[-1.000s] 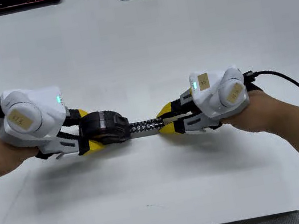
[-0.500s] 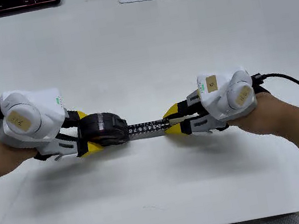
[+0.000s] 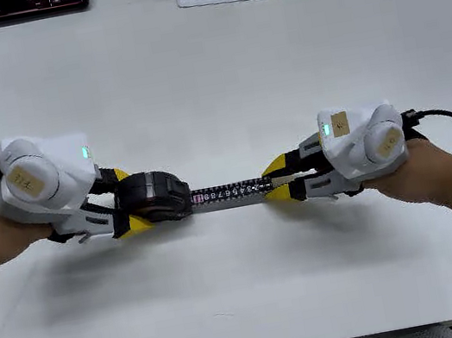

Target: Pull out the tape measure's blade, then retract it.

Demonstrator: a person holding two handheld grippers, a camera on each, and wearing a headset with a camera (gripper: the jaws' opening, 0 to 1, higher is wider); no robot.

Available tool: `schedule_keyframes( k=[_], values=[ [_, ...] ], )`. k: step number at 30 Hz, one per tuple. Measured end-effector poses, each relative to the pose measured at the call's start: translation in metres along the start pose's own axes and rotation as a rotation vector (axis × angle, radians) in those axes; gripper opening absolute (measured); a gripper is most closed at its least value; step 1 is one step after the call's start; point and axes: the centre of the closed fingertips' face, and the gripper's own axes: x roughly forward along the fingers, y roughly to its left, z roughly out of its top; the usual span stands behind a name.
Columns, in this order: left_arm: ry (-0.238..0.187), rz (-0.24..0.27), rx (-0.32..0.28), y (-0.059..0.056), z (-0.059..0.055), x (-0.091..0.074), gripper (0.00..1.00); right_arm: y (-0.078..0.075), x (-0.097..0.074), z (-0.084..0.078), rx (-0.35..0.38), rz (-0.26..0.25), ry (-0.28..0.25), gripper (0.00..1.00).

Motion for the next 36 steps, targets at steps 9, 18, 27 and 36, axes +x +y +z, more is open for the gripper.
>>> schedule_keyframes(
  k=[9, 18, 27, 36],
  values=[
    [0.000, -0.002, -0.002, 0.000, 0.001, 0.001, 0.28, 0.000, -0.008, -0.007, 0.006, -0.004, 0.015, 0.09],
    [0.001, 0.001, 0.000, 0.001, 0.000, 0.000, 0.28, 0.000, -0.017, -0.013, 0.012, -0.008, 0.030, 0.09],
    [0.002, 0.001, 0.003, 0.001, 0.000, 0.001, 0.28, -0.001, -0.030, -0.026, 0.021, -0.017, 0.051, 0.09],
    [0.003, 0.001, 0.003, 0.001, 0.000, 0.001, 0.28, -0.003, -0.040, -0.035, 0.034, -0.030, 0.065, 0.09]
  ],
)
